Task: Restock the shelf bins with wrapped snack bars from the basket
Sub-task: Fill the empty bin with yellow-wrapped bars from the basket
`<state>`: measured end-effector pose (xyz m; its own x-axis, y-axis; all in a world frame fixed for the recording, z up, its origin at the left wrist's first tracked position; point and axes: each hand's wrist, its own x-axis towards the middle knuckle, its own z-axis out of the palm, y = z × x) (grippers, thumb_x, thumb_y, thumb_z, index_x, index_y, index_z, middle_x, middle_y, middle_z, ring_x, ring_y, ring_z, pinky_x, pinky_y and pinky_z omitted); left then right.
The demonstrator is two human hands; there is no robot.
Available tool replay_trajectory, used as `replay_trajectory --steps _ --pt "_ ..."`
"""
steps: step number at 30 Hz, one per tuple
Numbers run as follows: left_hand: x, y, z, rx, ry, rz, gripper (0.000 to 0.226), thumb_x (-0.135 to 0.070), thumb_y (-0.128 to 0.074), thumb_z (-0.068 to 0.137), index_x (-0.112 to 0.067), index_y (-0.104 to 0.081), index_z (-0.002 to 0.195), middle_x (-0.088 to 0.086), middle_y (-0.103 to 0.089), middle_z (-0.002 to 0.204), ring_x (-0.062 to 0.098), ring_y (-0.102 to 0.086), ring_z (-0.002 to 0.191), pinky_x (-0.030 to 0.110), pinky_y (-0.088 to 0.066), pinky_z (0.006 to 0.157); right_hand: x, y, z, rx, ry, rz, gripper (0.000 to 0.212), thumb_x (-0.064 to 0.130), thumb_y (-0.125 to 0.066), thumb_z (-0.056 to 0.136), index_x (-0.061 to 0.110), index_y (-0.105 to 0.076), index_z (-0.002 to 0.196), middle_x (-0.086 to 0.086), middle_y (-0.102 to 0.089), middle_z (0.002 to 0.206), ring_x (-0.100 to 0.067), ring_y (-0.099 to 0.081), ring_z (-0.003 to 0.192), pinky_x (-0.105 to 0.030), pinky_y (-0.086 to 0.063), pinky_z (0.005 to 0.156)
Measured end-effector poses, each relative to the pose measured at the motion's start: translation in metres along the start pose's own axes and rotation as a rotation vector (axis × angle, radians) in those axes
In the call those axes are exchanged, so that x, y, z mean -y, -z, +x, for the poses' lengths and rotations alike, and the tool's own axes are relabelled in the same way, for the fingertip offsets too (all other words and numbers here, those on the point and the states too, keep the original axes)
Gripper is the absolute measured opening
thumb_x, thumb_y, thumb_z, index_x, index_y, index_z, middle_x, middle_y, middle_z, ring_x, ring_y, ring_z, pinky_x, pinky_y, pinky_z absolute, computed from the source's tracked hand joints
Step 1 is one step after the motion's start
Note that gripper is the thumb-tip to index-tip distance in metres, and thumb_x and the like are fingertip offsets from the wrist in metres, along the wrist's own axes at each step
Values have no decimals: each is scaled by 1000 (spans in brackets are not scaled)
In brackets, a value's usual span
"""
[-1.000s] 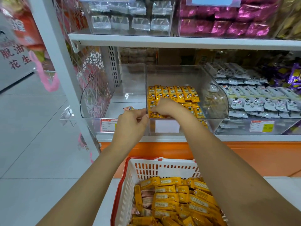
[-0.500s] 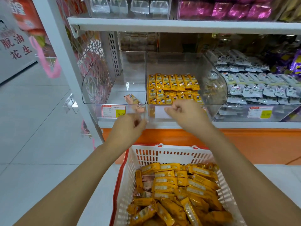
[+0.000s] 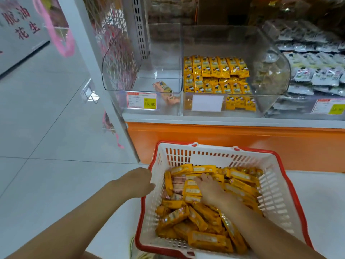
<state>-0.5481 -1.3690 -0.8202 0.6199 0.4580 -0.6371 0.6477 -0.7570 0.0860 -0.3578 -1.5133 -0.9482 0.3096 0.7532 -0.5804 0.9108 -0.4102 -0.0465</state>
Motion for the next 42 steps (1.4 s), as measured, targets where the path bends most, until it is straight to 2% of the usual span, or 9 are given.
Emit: replay_trajectory --steps 5,14,18,21,24,26,32,37,42 --pt "1 7 4 6 -28 17 34 -35 -39 100 -5 -55 110 8 -58 105 21 -57 95 26 -41 76 1 -9 9 -80 -24 -67 70 8 -68 81 14 -32 141 -12 -33 139 -33 -36 126 -41 -41 97" --pt "4 11 11 16 -29 -14 28 -36 -44 98 -10 -52 93 3 -53 86 15 -53 79 25 -41 70 -4 3 10 -27 -23 11 82 34 -74 80 17 -28 145 -13 -29 148 -31 -29 137 -41 -36 107" --pt "4 16 14 -4 -19 -71 40 -39 -51 95 -9 -55 123 4 -56 112 18 -55 104 27 -43 85 -11 31 -13 -43 -81 616 55 37 -68 84 22 -44 131 -3 -44 134 -21 -48 118 -36 -46 96" --pt "-3 26 12 -84 -75 -353 62 -39 -64 88 -23 -40 142 1 -45 143 18 -48 125 26 -40 97 -14 61 -45 93 -72 1351 35 29 -62 88 17 -55 120 -2 -52 133 -21 -53 117 -43 -46 101" --pt "-14 42 4 -85 -192 -849 70 -37 -76 77 -33 -43 139 -2 -50 133 16 -55 117 25 -48 88 -18 85 -76 310 89 2073 39 21 -75 76 4 -63 110 -18 -64 117 -32 -62 106 -49 -48 98" --pt "-23 52 -3 -56 -288 -1128 63 -35 -78 72 -32 -53 130 -2 -58 127 13 -62 109 27 -54 86 -17 97 -95 383 189 2199 53 18 -91 51 2 -73 98 -21 -67 104 -32 -67 89 -44 -57 75" --pt "-52 78 -17 -109 -449 -1315 31 -29 -68 74 -17 -68 102 4 -74 99 14 -70 90 25 -56 74 -13 119 -126 376 336 2220 68 18 -90 53 -3 -67 113 -29 -61 114 -36 -64 91 -41 -55 72" --pt "-61 98 -21 -172 -445 -1351 36 -32 -70 68 -12 -72 98 8 -74 96 17 -71 87 26 -57 73 -20 145 -147 223 386 2141 70 29 -91 58 -2 -67 116 -29 -61 120 -42 -66 96 -45 -57 74" --pt "-71 120 -25 -224 -450 -1462 42 -27 -71 69 -3 -70 104 14 -73 97 23 -71 88 33 -59 75 -17 183 -177 -585 131 1384 52 57 -64 68 26 -64 110 -3 -68 114 -12 -67 96 -26 -51 79"
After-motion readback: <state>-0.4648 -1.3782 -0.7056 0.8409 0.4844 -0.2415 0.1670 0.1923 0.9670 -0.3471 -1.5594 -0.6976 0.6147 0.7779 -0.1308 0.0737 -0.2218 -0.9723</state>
